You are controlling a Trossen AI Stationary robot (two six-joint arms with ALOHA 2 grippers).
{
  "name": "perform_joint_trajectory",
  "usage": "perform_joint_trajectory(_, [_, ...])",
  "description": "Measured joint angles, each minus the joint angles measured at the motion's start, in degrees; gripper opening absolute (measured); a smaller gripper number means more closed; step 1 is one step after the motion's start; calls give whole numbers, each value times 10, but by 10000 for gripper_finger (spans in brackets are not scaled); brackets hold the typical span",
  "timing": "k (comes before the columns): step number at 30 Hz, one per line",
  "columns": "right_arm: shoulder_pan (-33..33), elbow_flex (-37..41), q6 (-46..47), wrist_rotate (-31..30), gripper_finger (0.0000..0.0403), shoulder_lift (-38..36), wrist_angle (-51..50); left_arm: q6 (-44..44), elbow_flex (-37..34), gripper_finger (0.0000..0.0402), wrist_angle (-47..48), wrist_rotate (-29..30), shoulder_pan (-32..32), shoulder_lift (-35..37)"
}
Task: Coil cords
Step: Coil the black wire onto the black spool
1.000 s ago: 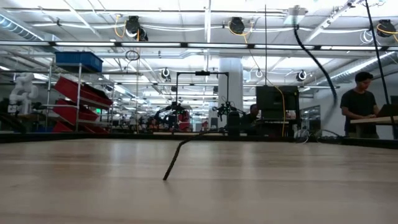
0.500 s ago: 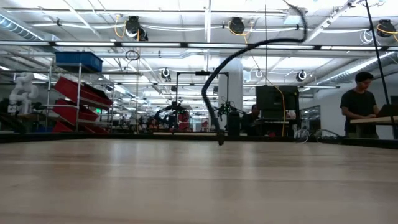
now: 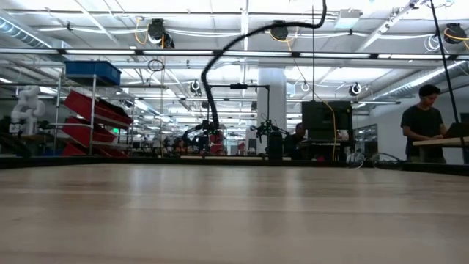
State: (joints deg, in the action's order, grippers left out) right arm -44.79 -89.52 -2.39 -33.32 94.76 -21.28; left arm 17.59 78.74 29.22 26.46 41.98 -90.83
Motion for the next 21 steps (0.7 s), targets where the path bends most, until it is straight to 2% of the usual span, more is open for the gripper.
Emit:
perform_joint_trajectory(5, [-1,0,2,-42,0,0,6,-25,0,2,-33,-49,0,0])
perform_joint_trajectory(11, [-2,0,-12,-44,0,7,35,-57,0,2,-53,-58,0,0])
perform_joint_trajectory(16, [-6,0,1,-44,0,7,8,-80,0,2,-60,-61,1,0])
perform_joint_trajectory(21, [-2,0,51,-41,0,7,-57,-139,0,2,-125,-107,11,0])
